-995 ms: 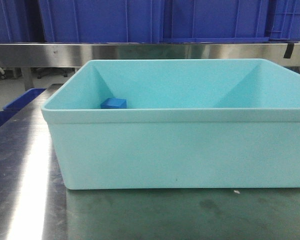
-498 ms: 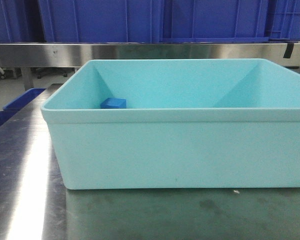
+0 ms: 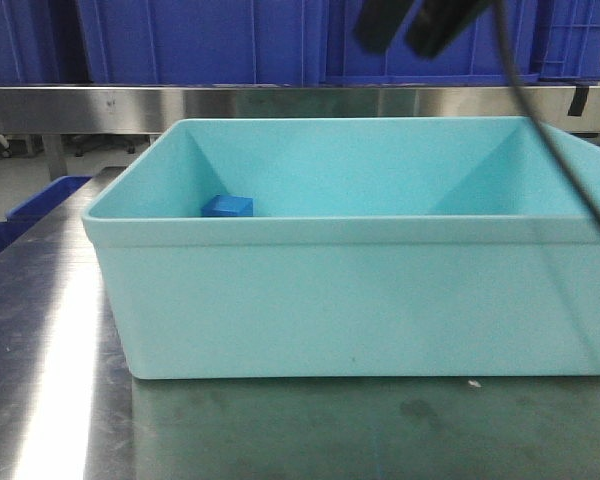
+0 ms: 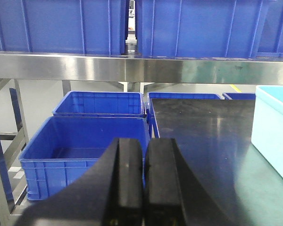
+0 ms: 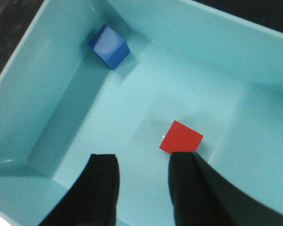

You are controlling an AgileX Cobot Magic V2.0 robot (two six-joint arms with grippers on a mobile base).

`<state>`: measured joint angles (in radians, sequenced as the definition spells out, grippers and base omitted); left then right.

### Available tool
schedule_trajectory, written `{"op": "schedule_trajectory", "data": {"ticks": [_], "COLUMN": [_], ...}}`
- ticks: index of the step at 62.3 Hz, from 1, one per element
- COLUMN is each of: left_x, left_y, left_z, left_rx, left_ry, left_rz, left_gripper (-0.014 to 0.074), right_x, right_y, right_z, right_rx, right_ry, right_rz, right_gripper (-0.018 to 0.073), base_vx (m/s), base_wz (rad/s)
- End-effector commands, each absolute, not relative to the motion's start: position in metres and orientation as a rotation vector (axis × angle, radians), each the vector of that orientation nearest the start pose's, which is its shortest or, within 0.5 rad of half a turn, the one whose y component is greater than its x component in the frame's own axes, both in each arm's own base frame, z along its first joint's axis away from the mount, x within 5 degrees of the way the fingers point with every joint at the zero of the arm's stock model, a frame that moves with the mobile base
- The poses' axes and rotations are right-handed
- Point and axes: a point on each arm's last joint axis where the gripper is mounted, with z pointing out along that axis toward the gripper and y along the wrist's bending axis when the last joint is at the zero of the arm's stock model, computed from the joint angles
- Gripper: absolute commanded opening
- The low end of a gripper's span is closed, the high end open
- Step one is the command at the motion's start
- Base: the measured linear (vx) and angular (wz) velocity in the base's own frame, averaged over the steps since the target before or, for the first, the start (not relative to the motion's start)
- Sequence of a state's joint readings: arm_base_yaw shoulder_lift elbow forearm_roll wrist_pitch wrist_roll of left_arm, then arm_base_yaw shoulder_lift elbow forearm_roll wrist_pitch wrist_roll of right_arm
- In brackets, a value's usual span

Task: Pick red cube and place on left shelf
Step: 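Lower the right gripper into the teal bin and close on the red cube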

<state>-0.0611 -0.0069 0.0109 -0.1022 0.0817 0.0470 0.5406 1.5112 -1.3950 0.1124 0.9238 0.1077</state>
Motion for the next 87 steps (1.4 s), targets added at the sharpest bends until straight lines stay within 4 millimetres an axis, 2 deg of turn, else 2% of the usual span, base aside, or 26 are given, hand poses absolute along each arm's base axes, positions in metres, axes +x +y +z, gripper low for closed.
{"op": "schedule_trajectory", "data": {"ticks": [1,11,25,40,51,78,87], "left_x": [0.056,0.056,0.056,0.056,0.056,0.056,0.056], "left_y": [-0.003,-0.003,-0.003,-0.003,-0.003,-0.003,-0.003], "left_z": [0.203,0.203,0.203,0.203,0.203,0.203,0.203], "left_rx": [-0.004,-0.004,-0.004,-0.004,-0.004,-0.004,-0.004], "left_ry": [1.49,1.49,1.49,1.49,1.49,1.49,1.49], "left_rz": [-0.1,-0.1,-0.1,-0.1,-0.1,-0.1,-0.1], "left_gripper": [0.0102,0.0102,0.0102,0.0102,0.0102,0.0102,0.0102], "right_x": [0.279,0.288,0.304,0.318,0.324,0.339,0.342], "right_y": [0.177,0.181,0.184,0.178,0.18,0.191,0.193], "right_z": [0.366,0.355,0.328,0.306,0.296,0.253,0.246], "right_rx": [-0.461,-0.451,-0.412,-0.207,-0.122,-0.113,-0.114], "right_ry": [2.417,2.433,2.53,2.629,2.649,2.756,2.758], "right_rz": [0.434,0.42,0.384,0.304,0.301,0.273,0.272], "right_gripper": [0.044,0.0498,0.0557,0.0559,0.0624,0.0626,0.0625], "base_vx": [0.0,0.0,0.0,0.01,0.0,0.0,0.0], "base_wz": [0.0,0.0,0.0,0.06,0.0,0.0,0.0]}}
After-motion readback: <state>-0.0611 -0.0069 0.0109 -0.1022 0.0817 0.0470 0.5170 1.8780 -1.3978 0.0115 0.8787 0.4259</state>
